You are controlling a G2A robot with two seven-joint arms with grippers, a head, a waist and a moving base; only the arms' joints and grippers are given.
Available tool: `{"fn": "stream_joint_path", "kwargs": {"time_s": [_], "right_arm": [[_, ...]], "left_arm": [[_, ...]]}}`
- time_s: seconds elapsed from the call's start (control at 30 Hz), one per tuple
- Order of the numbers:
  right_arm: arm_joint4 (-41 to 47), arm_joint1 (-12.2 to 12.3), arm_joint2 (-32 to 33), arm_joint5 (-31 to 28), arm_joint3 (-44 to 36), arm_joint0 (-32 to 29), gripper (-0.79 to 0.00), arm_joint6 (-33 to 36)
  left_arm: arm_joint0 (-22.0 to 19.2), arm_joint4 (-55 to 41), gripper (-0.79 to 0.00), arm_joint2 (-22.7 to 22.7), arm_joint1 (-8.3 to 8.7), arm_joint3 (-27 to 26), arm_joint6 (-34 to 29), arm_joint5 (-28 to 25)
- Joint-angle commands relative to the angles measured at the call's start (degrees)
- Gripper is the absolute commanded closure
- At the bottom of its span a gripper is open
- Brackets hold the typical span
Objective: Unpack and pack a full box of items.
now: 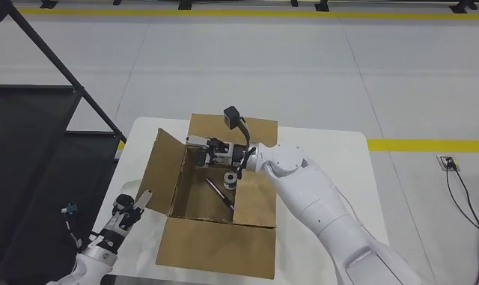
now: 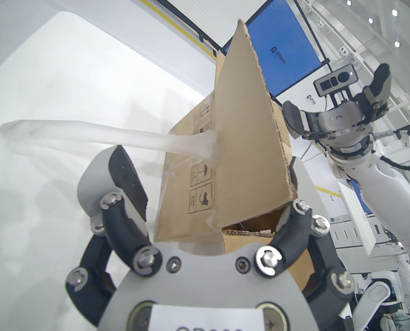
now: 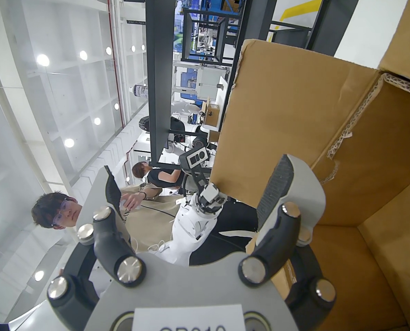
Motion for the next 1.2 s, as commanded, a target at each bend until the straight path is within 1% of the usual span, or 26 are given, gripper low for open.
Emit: {"fn": "stream_joint_path", "kwargs": {"time_s": [0.0,0.17,0.33,0.5,0.67,0.77,0.97,1.17], "right_arm": [[-1.15,0.42,0.33,-0.33,-1.66,-0.96,-0.785,0.01],[-3.03,1.94,2.46,-1.04,-6.55,-3.93,-0.785,-0.16],[-5.07,3.72,5.27,-0.17,-12.83,-7.63,-0.785,-0.52],[-7.36,5.36,7.71,0.73,-20.29,-11.68,-0.785,0.60],[-9.55,6.57,9.39,1.73,-26.93,-15.42,-0.785,0.85],[-10.84,7.22,10.57,1.50,-29.93,-17.36,-0.785,0.22],[-10.41,8.69,14.17,0.64,-35.15,-21.82,-0.785,0.94],[-9.72,9.72,16.38,0.74,-38.20,-24.70,-0.785,1.53]], "left_arm": [[0.15,0.26,-0.785,-0.79,0.04,0.65,-0.26,0.00],[0.18,1.18,-0.785,-1.89,0.11,2.12,-0.97,0.31],[-0.15,2.39,-0.785,-2.09,0.12,3.37,-1.34,0.69],[-0.55,3.63,-0.785,-1.85,0.09,4.55,-1.62,1.22],[-1.35,7.06,-0.785,-0.74,-0.01,6.46,-0.57,2.52],[-1.93,9.32,-0.785,0.18,-0.09,7.74,0.29,3.23],[-3.74,11.61,-0.785,1.50,-0.22,11.46,0.58,4.33],[-4.76,13.66,-0.785,2.46,-0.28,13.87,0.60,4.06]]}}
